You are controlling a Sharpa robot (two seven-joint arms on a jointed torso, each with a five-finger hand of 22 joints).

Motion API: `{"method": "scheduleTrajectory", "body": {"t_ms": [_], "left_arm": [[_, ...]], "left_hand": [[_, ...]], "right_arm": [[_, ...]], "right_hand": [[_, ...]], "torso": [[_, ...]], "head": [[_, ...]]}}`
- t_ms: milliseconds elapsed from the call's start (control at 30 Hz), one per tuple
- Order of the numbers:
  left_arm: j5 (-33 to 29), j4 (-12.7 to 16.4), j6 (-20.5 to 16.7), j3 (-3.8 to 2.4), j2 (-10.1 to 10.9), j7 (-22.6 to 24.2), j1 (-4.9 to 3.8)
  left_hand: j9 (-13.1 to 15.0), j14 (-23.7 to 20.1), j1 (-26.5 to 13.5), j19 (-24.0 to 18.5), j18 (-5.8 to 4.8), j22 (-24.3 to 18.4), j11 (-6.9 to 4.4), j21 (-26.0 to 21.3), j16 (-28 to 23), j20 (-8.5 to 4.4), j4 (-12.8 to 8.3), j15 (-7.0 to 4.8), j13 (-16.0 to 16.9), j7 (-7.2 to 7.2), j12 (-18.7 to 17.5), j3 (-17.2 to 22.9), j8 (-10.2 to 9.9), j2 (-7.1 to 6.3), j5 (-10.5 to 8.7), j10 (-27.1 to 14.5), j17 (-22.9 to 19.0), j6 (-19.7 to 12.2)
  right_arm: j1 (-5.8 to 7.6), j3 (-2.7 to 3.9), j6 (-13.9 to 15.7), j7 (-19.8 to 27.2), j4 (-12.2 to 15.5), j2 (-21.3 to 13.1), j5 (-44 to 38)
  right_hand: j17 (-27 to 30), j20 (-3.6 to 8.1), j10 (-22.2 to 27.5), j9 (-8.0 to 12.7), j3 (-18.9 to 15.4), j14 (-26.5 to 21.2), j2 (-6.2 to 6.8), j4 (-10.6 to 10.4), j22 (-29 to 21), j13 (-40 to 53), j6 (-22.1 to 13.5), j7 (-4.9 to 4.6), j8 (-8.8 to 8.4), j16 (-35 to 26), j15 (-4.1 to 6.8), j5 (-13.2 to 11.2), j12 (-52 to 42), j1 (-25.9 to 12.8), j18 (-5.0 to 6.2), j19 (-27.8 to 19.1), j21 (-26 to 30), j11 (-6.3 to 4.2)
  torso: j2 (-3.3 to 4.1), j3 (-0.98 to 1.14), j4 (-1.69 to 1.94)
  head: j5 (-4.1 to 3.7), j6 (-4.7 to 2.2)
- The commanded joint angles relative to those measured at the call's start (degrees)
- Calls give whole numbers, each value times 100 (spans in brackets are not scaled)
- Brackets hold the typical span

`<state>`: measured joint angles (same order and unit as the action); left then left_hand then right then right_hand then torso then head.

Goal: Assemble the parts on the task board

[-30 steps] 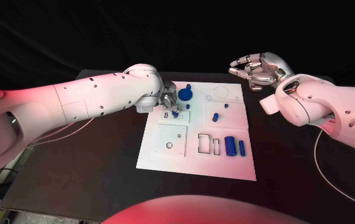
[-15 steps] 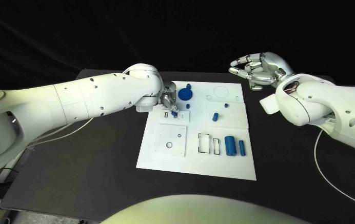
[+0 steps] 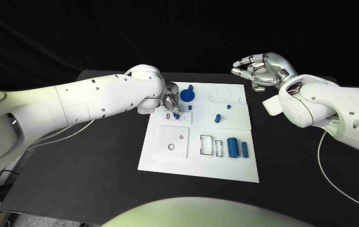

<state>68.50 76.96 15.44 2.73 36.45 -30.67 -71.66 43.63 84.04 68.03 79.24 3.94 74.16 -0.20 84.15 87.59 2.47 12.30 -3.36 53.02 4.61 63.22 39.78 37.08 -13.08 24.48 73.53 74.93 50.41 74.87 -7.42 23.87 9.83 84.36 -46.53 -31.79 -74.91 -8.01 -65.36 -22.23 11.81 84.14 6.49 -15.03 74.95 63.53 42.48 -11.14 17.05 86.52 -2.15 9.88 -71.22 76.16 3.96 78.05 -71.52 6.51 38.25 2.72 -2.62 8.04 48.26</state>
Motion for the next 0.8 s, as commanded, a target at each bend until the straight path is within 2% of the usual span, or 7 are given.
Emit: {"method": "scheduleTrajectory", "body": {"t_ms": [33, 800], "left_arm": [[24, 16, 115, 8, -16, 49, 16], [15, 10, 174, 18, -1, 15, 28]], "left_hand": [[10, 471, 53, 38, -45, 5, 0, 26, 13, -5, -1250, -29, -1, -15, 3, 1221, 18, -4, 33, 21, 1033, 55], [19, 471, 54, 36, -45, 2, -3, 26, 14, -8, -1251, -32, -14, -18, -8, 1217, 15, -13, 48, 22, 1035, 65]], "right_arm": [[-4, 1, -88, 46, 4, -1, -27], [-11, 1, -94, 48, -4, -1, -25]], "right_hand": [[-562, -2, 21, 5, -12, 307, -18, -37, 255, -8, -18, 1, 20, -24, 11, 17, -33, -13, 68, -24, 20, -15], [-562, 0, 17, 11, -16, 308, -20, -46, 256, -10, -20, 2, 33, -24, 12, 15, -37, -8, 68, -21, 22, -16]], "torso": [[-2, 0, -1], [3, -1, 0]], "head": [[-1, 0], [6, 8]]}}
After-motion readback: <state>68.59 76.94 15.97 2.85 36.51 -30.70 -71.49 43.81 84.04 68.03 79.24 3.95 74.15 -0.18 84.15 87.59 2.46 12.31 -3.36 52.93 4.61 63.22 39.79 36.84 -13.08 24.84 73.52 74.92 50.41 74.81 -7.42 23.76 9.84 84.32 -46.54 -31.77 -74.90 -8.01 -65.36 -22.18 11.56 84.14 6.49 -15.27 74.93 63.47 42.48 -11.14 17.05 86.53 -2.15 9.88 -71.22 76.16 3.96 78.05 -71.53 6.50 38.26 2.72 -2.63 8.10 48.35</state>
